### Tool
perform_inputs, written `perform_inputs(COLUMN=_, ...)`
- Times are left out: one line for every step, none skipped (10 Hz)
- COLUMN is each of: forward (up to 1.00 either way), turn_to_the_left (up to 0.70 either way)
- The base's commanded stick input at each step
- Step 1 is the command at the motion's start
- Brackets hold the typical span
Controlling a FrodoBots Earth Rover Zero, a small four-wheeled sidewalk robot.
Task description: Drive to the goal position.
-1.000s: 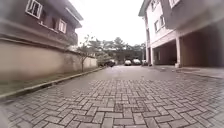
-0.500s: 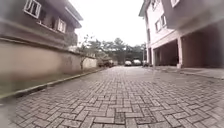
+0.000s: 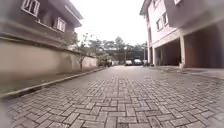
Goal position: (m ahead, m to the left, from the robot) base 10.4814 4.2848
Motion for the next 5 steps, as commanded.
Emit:
perform_inputs(forward=0.50, turn_to_the_left=0.00)
perform_inputs(forward=0.50, turn_to_the_left=0.00)
perform_inputs(forward=0.50, turn_to_the_left=0.00)
perform_inputs(forward=0.50, turn_to_the_left=0.00)
perform_inputs(forward=0.50, turn_to_the_left=0.00)
